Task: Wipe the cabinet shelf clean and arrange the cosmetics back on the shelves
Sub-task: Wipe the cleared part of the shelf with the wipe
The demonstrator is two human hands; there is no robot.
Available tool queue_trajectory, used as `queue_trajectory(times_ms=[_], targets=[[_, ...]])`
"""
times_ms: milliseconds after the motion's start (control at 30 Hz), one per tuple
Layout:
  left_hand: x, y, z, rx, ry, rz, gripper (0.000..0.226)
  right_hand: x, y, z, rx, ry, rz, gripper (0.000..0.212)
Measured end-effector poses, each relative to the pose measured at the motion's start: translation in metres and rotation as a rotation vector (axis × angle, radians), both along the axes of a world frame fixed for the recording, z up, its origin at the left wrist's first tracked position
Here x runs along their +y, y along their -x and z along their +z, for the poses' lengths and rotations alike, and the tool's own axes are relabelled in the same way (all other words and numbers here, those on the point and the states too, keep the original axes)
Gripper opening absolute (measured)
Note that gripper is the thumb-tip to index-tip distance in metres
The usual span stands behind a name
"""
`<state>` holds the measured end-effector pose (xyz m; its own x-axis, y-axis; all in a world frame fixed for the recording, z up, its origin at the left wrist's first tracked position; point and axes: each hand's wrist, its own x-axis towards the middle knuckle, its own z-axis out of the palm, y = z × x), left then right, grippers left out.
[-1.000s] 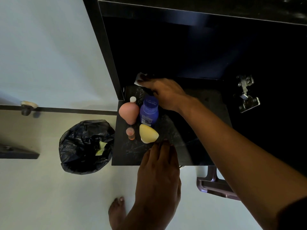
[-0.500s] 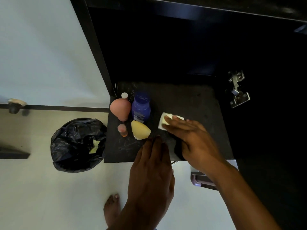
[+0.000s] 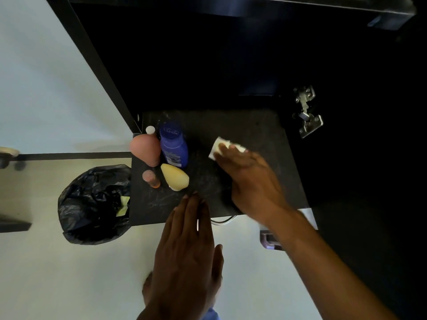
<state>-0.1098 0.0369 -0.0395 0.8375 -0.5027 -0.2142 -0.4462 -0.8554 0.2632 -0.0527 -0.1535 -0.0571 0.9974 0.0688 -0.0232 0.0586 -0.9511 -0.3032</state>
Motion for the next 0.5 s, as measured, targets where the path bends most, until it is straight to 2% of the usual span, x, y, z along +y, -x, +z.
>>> queue_trajectory(times_ms=[100,233,367,500], targets=[[0.000,-0.001,-0.001,0.011,-0.010,-0.005,0.101,0.011,0.052,-0.007,-0.012,-0.026,0.011,0.081],[0.006,-0.001,-0.002,0.011,-0.015,-0.023,0.094,0.002,0.090,-0.005,-0.016,0.087,-0.165,0.080],[0.011,0.000,-0.003,0.008,0.011,-0.026,0.090,-0.024,0.063,0.000,0.084,0.202,-0.285,0.064],[0.011,0.000,-0.004,-0.009,0.002,-0.034,0.087,-0.027,0.009,0.003,0.142,0.128,-0.356,0.062]])
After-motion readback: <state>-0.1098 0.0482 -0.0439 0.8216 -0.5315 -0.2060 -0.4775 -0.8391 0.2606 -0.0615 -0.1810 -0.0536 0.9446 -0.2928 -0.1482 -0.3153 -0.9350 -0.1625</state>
